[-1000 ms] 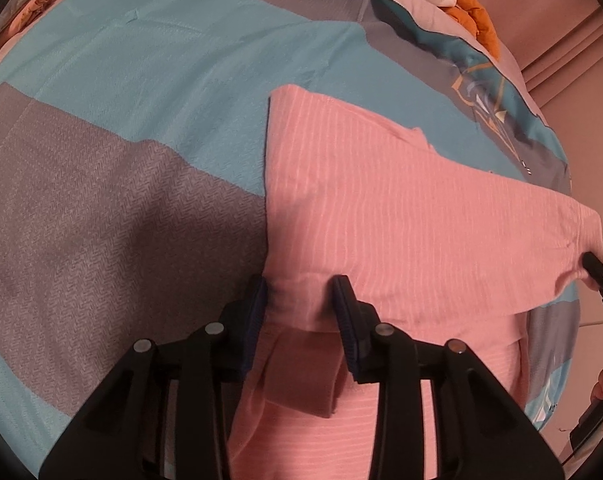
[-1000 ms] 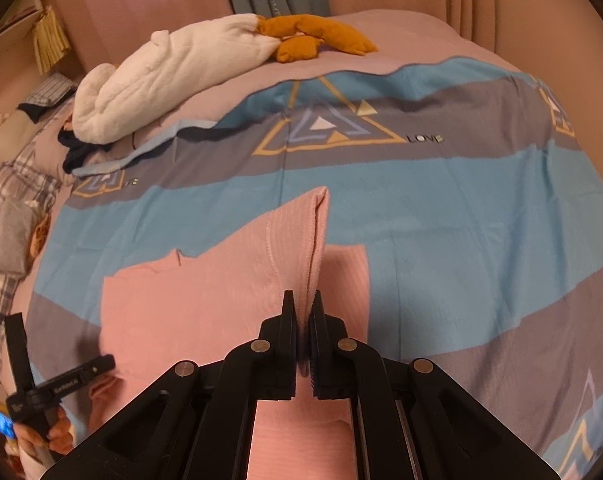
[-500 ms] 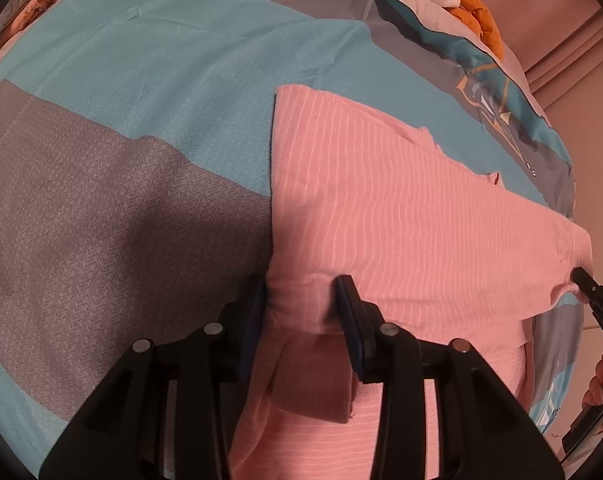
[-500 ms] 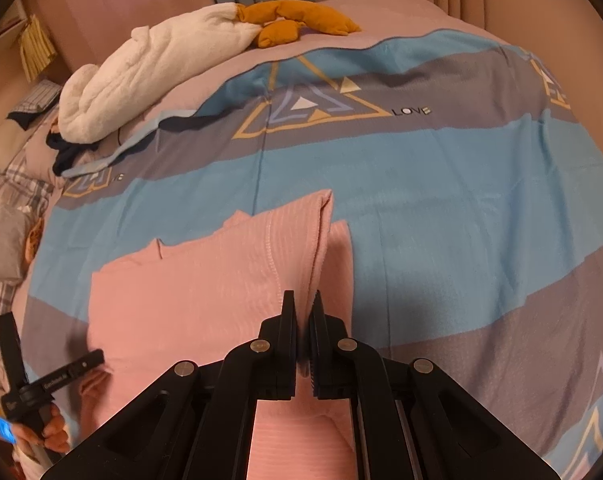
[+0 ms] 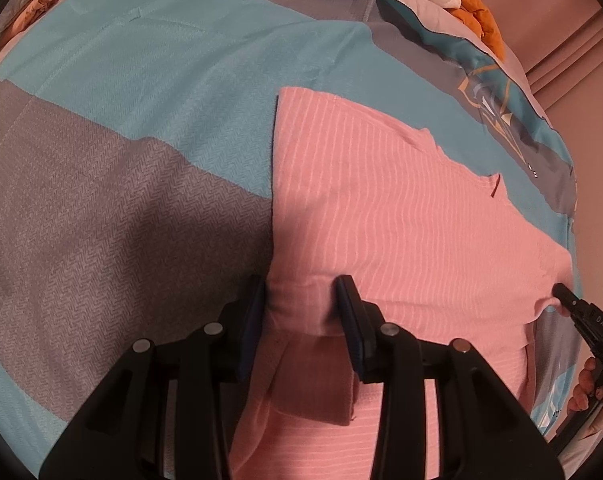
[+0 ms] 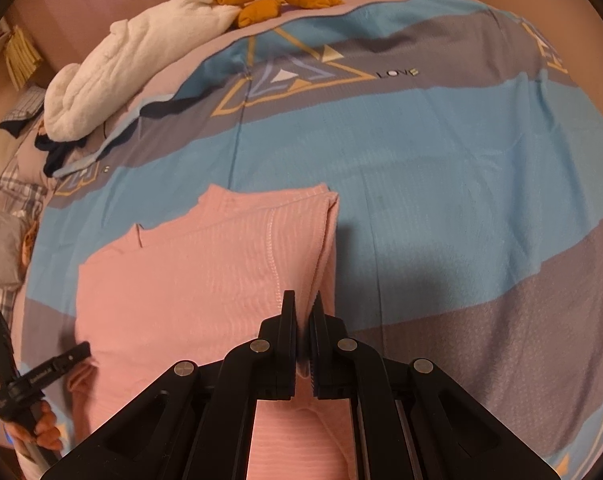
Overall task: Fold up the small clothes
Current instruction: 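Fold the side edge inward over the body with the right gripper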
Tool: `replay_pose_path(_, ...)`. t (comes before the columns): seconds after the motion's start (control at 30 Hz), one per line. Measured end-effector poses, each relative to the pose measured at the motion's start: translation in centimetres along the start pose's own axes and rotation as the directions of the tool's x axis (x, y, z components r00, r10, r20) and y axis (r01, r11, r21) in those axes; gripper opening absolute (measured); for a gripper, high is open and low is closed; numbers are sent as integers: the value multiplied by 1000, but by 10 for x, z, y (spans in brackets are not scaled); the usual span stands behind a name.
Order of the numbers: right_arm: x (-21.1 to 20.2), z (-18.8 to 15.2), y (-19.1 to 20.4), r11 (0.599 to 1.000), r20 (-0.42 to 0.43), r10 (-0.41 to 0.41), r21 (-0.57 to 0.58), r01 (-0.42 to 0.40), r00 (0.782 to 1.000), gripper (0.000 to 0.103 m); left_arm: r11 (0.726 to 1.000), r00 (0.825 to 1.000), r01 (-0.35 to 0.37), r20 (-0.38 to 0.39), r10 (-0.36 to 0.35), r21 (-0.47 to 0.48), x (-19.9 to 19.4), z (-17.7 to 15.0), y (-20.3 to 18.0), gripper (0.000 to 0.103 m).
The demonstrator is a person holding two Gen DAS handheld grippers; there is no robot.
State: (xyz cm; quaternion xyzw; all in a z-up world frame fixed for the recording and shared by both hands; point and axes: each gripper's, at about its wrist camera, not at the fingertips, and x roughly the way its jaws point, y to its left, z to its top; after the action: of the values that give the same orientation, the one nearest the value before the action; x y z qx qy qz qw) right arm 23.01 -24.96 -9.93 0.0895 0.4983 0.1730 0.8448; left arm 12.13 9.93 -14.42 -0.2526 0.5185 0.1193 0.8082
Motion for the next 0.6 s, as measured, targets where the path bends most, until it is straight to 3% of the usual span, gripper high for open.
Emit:
replay_pose_path(0.33,19,-10,-17,998,-45,8,66,-6,999,6,999,1000,19,21,-18,-35,-4,-2,5,37)
replay_pose_path(0.6,4,-16,-31,994,-29,18,106,-15,999,6,999,998,4,57,-1,-40,-12,-4,10,36)
